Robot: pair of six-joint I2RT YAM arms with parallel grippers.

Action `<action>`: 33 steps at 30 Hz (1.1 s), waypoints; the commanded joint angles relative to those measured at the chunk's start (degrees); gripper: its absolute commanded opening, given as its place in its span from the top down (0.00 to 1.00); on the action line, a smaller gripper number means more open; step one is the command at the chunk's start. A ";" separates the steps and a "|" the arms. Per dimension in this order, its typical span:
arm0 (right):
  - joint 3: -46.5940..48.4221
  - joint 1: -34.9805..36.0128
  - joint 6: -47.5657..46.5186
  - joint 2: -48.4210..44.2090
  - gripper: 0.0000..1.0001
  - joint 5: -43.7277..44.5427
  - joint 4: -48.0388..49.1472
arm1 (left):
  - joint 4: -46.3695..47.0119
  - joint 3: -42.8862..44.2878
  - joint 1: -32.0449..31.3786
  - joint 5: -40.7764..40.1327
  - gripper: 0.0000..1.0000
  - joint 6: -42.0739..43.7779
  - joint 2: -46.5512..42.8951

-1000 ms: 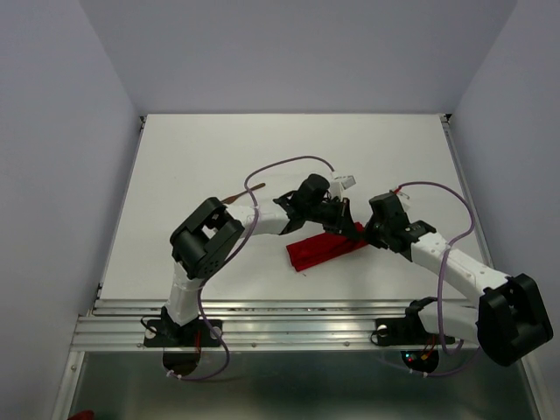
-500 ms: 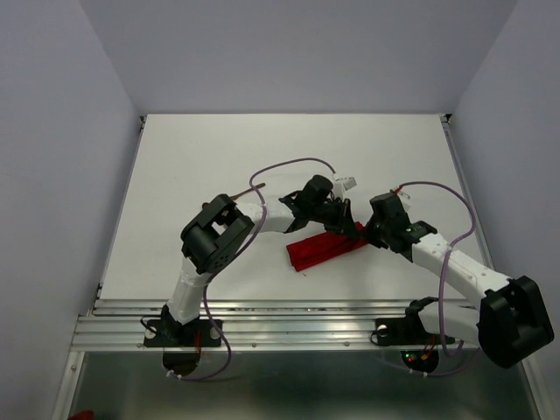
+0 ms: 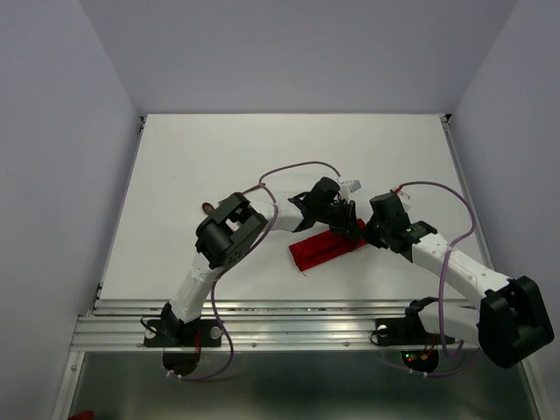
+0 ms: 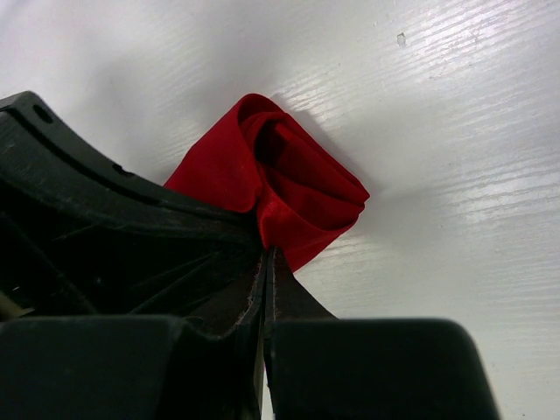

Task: Fold the napkin into a case and place the utensils inside
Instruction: Stuff the top corner of the smaller-rectangle-folded napkin into the folded napkin.

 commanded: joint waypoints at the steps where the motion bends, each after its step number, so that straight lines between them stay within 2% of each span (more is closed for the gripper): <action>1: 0.03 0.23 0.26 -0.74 0.99 -0.58 1.54 | 2.03 3.73 -0.78 0.43 1.00 -1.16 1.53; 5: -0.50 0.23 0.78 -0.56 0.99 0.12 1.54 | 2.38 3.03 -0.96 0.87 1.00 -1.51 1.36; 14: -0.77 0.23 0.87 -1.27 0.99 2.06 0.66 | 2.29 -6.37 -0.96 0.43 1.00 -0.46 -11.37; 21: -0.77 0.23 1.05 -0.65 0.99 1.88 0.75 | 2.12 -10.51 -0.96 1.22 1.00 -0.63 -17.35; 27: -0.85 0.23 1.05 -1.18 0.99 2.32 0.66 | 0.27 -8.93 0.88 -0.89 1.00 -0.28 -15.35; 33: -0.94 0.23 1.05 -1.01 0.99 2.67 0.66 | -2.19 -2.00 1.68 -2.30 1.00 0.51 -9.29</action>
